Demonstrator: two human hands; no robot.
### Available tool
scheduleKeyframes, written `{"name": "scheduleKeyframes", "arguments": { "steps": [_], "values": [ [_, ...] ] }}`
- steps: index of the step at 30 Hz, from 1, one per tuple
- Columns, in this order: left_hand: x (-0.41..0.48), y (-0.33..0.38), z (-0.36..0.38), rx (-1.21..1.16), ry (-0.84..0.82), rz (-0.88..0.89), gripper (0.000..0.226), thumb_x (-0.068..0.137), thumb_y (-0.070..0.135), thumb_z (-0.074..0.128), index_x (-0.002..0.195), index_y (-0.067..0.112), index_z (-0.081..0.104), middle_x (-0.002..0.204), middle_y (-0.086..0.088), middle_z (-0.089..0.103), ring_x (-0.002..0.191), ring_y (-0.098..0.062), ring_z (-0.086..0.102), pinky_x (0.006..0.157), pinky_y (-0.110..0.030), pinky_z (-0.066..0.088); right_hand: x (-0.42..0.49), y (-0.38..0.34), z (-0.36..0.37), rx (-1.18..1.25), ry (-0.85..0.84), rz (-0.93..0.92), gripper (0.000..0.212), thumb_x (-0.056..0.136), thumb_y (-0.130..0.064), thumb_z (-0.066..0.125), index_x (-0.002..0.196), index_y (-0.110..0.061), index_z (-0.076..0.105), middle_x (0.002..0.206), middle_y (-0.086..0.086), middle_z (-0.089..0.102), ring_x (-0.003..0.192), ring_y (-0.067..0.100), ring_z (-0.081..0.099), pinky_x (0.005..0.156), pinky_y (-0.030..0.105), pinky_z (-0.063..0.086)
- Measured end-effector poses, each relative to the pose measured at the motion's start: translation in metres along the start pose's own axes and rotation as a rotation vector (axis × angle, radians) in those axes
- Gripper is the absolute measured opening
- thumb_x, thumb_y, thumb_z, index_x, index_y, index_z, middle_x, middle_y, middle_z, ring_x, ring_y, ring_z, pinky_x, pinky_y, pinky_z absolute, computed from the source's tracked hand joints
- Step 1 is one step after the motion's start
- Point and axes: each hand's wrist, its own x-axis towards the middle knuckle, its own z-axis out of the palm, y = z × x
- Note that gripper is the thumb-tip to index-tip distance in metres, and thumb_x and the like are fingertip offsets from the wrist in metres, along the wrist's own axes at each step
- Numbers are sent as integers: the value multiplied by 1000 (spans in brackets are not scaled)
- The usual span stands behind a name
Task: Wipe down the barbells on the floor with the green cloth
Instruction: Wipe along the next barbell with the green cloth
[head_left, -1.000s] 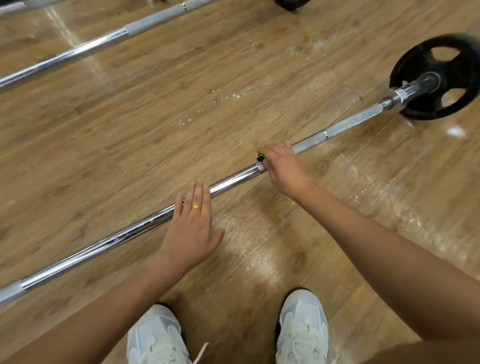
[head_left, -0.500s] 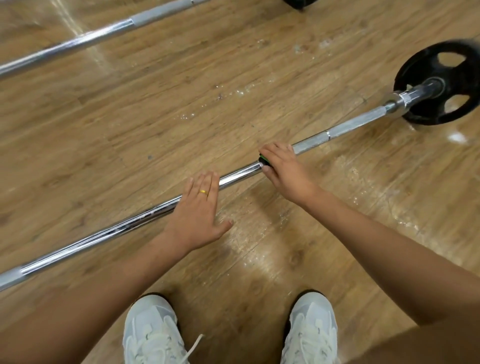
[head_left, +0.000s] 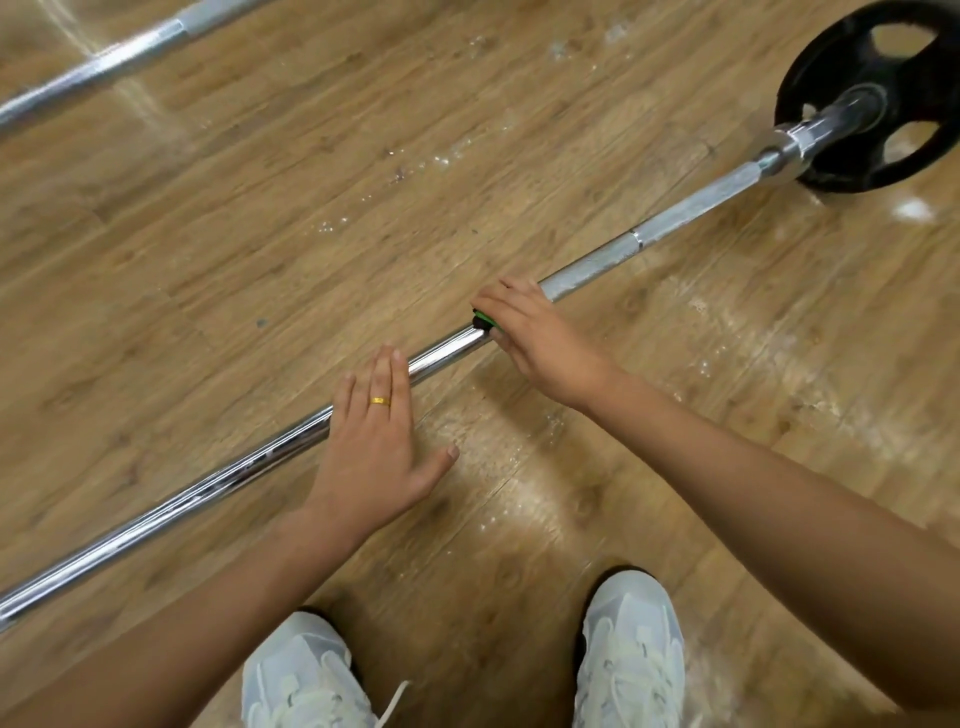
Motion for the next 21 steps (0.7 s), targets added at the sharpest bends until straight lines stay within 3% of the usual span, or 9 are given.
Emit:
{"name": "scheduleKeyframes", "arguments": {
  "steps": [3, 6, 9, 12, 17, 21],
  "values": [
    [-2, 2, -2, -5, 0, -1, 107, 88, 74, 31, 159, -1, 5, 167, -21, 6, 155, -34, 11, 126, -48, 7, 3, 11, -9, -30, -6, 12, 39, 102, -6, 50, 140, -1, 52, 142, 14, 53, 142, 32, 37, 123, 41, 8],
    [-5, 4, -1, 0, -3, 2, 107, 89, 74, 29, 159, -1, 2, 167, -21, 4, 154, -34, 11, 126, -48, 6, 2, 24, -18, -18, 31, 144, 37, 101, -3, 50, 137, 1, 53, 139, 17, 55, 141, 36, 37, 123, 49, 14],
    [-10, 6, 0, 6, 1, 15, 107, 88, 74, 28, 159, -2, 4, 167, -21, 4, 154, -34, 10, 126, -47, 5, -3, 10, -9, -35, -16, 94, 37, 100, -3, 52, 137, 4, 53, 140, 20, 54, 144, 40, 33, 122, 54, 18],
    [-15, 6, 2, 22, 17, 34, 106, 89, 73, 33, 159, -3, 9, 167, -22, 8, 153, -36, 14, 125, -47, 8, -10, 5, -4, -57, -56, 18, 40, 102, -5, 49, 141, 0, 51, 145, 17, 50, 146, 37, 30, 124, 44, 11],
    [-22, 13, 2, 54, 7, 48, 107, 89, 74, 34, 158, -4, 8, 166, -23, 11, 152, -37, 16, 124, -47, 7, -16, 16, -12, -55, 24, 163, 42, 101, 1, 46, 142, 1, 49, 146, 18, 49, 148, 39, 27, 121, 43, 10],
    [-29, 18, 1, 71, 6, 65, 106, 90, 72, 34, 157, -6, 12, 164, -25, 19, 150, -38, 23, 124, -51, 15, -27, -5, -1, -115, -11, 12, 43, 101, -2, 48, 144, -4, 48, 150, 14, 47, 149, 33, 28, 122, 36, 6]
  ]
}}
